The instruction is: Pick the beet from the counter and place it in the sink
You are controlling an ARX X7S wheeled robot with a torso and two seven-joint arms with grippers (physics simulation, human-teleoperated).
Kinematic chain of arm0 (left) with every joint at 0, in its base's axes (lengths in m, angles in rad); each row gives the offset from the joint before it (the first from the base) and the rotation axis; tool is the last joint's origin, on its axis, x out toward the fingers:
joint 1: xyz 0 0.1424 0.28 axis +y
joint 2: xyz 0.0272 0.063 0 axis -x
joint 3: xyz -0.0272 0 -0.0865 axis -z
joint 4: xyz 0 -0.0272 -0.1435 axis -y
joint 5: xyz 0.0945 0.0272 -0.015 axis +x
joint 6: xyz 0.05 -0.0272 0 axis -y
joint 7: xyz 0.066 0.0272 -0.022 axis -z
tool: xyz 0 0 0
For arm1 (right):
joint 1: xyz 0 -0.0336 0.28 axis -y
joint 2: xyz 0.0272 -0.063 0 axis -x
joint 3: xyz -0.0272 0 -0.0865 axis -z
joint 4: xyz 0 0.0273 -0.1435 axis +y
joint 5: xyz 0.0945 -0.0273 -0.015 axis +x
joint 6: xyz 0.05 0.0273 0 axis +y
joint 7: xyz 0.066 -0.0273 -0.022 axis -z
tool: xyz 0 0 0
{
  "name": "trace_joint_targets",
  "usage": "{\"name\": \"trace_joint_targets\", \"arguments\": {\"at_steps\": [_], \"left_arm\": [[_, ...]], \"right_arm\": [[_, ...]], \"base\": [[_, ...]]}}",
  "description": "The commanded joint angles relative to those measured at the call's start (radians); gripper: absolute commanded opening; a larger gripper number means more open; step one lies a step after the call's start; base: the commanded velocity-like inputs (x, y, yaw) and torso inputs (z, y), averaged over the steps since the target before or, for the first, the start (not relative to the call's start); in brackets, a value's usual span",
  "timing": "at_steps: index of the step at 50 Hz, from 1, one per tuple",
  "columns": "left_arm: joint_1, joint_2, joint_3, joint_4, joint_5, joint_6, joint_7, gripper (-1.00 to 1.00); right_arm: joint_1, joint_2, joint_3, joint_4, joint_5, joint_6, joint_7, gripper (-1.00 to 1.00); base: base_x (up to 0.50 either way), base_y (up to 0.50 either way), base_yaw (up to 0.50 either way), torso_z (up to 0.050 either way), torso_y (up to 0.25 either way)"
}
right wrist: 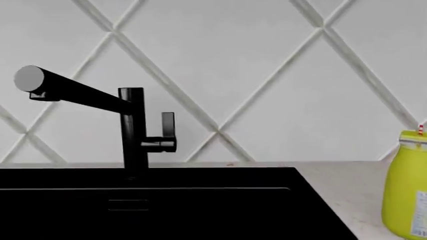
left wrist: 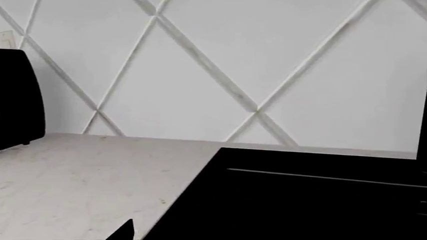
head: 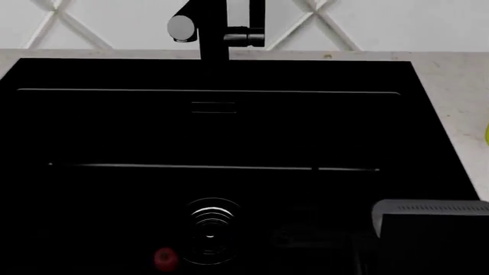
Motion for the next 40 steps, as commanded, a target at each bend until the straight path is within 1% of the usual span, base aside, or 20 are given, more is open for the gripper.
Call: {"name": "trace_joint_targets", "arguments": {"at_steps": [1, 3, 6, 10, 15, 16, 17, 21, 25, 26, 31, 33, 35, 36, 37, 40], "left_arm": [[0.0, 0.0, 0.011, -0.011, 0.001, 0.009, -0.005, 1.0], [-0.001, 0.0, 0.014, -0.015, 0.0, 0.012, -0.005, 1.0], [-0.003, 0.0, 0.02, -0.028, 0.001, 0.02, -0.003, 1.0], [-0.004, -0.002, 0.024, -0.034, 0.002, 0.024, -0.004, 1.0], [-0.005, -0.003, 0.025, -0.058, 0.002, 0.04, -0.003, 1.0], [-0.006, -0.003, 0.026, -0.059, 0.001, 0.041, -0.003, 1.0], [-0.007, -0.004, 0.027, -0.061, 0.001, 0.042, -0.002, 1.0], [-0.006, -0.003, 0.032, -0.082, 0.003, 0.059, -0.001, 1.0], [-0.01, -0.006, 0.03, -0.077, 0.0, 0.051, -0.002, 1.0], [-0.01, -0.008, 0.031, -0.077, 0.0, 0.052, -0.002, 1.0], [0.0, -0.01, 0.025, -0.084, -0.004, 0.062, 0.0, 1.0], [-0.001, -0.011, 0.022, -0.083, -0.007, 0.06, 0.0, 1.0], [-0.002, -0.012, 0.026, -0.084, -0.006, 0.06, -0.001, 1.0], [-0.003, -0.012, 0.026, -0.085, -0.007, 0.06, -0.001, 1.0], [-0.002, -0.012, 0.028, -0.086, -0.007, 0.064, 0.0, 1.0], [0.002, -0.012, 0.023, -0.089, -0.008, 0.068, -0.001, 1.0]], "right_arm": [[-0.019, 0.002, 0.007, 0.004, 0.007, -0.008, 0.009, 1.0], [-0.023, 0.01, 0.002, -0.003, 0.004, 0.006, 0.012, 1.0], [-0.031, 0.011, 0.032, -0.035, 0.03, 0.04, 0.02, 1.0], [-0.019, 0.034, 0.051, -0.072, 0.024, 0.134, 0.063, 1.0], [0.045, 0.074, 0.161, -0.192, 0.08, 0.384, 0.113, 1.0], [0.045, 0.074, 0.161, -0.192, 0.08, 0.384, 0.113, 1.0], [0.067, 0.085, 0.189, -0.23, 0.082, 0.456, 0.138, 1.0], [0.104, 0.09, 0.273, -0.29, 0.114, 0.577, 0.151, 1.0], [0.141, 0.111, 0.311, -0.328, 0.14, 0.68, 0.169, 1.0], [0.151, 0.123, 0.332, -0.333, 0.173, 0.704, 0.186, 1.0], [0.202, 0.197, 0.566, -0.33, 0.607, 0.808, 0.433, 1.0], [0.211, 0.239, 0.614, -0.299, 0.763, 0.808, 0.55, 1.0], [0.238, 0.297, 0.657, -0.249, 0.972, 0.807, 0.703, 1.0], [0.246, 0.317, 0.659, -0.231, 1.041, 0.803, 0.76, 1.0], [0.252, 0.337, 0.669, -0.207, 1.099, 0.798, 0.808, 1.0], [0.246, 0.376, 0.705, -0.166, 1.209, 0.765, 0.871, 1.0]], "base": [[0.0, 0.0, 0.0, 0.0, 0.0], [0.0, 0.0, 0.0, 0.0, 0.0], [0.0, 0.0, 0.0, 0.0, 0.0], [0.0, 0.0, 0.0, 0.0, 0.0], [0.0, 0.0, 0.0, 0.0, 0.0], [0.0, 0.0, 0.0, 0.0, 0.0], [0.0, 0.0, 0.0, 0.0, 0.0], [0.0, 0.0, 0.0, 0.0, 0.002], [0.0, 0.0, 0.0, 0.0, 0.0], [0.0, 0.0, 0.0, 0.0, 0.0], [0.0, 0.0, 0.0, 0.0, 0.0], [0.0, 0.0, 0.0, 0.0, 0.0], [0.0, 0.0, 0.0, 0.0, 0.0], [0.0, 0.0, 0.0, 0.0, 0.0], [0.0, 0.0, 0.0, 0.0, 0.0], [0.0, 0.0, 0.0, 0.0, 0.0]]}}
